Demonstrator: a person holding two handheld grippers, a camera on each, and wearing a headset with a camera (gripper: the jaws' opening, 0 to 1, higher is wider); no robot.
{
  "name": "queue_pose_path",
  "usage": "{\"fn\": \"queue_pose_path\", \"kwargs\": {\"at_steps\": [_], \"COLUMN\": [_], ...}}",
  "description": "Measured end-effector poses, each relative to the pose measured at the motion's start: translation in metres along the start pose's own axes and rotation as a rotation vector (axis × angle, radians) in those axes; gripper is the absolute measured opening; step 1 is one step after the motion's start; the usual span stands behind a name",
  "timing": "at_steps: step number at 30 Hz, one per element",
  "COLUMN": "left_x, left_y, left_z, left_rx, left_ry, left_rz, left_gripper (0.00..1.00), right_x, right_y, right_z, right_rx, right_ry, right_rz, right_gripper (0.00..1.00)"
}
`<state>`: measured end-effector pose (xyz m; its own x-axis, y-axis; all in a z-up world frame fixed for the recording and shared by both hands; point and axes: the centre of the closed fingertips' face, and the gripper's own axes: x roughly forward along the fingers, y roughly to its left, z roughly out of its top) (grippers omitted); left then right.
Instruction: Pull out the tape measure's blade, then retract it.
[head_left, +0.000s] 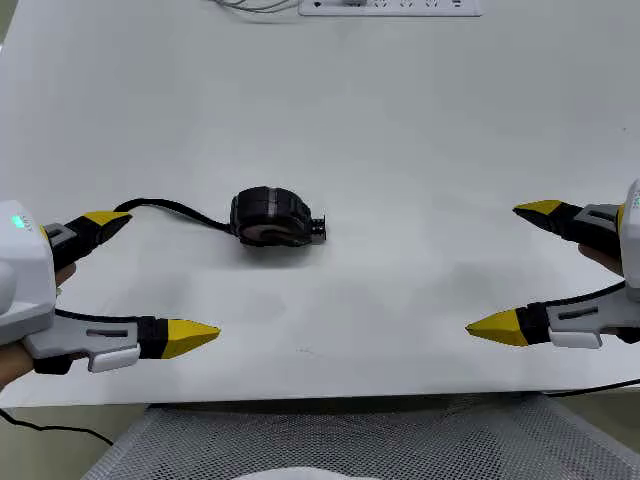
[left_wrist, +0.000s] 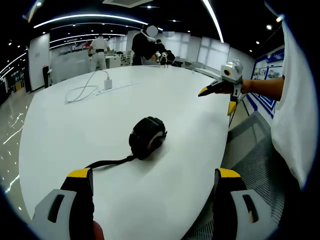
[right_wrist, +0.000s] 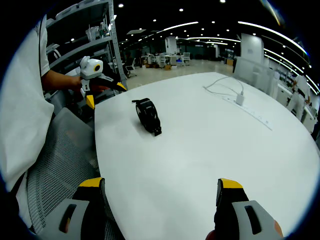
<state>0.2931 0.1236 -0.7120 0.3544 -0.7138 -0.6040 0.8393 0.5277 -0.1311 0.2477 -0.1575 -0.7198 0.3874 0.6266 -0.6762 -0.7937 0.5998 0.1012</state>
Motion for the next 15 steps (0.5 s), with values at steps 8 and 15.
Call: {"fn": "queue_pose_path", "kwargs": {"at_steps": [8, 15], "left_x": [0.0004, 0.0001], "left_y": [0.0018, 0.004], "left_z": [0.0006, 0.002], "left_rx": [0.004, 0.006], "left_ry": [-0.001, -0.012], "left_rz": [0.004, 0.007], "left_gripper": [0.99, 0.99], "right_x": [0.0008, 0.0011], "right_y": [-0.0001, -0.0007], "right_z": [0.002, 0.0044], "right_rx": [-0.007, -0.007], "right_ry": [-0.007, -0.018], "right_rz": [-0.001, -0.002], "right_gripper": [0.93, 0.88]}}
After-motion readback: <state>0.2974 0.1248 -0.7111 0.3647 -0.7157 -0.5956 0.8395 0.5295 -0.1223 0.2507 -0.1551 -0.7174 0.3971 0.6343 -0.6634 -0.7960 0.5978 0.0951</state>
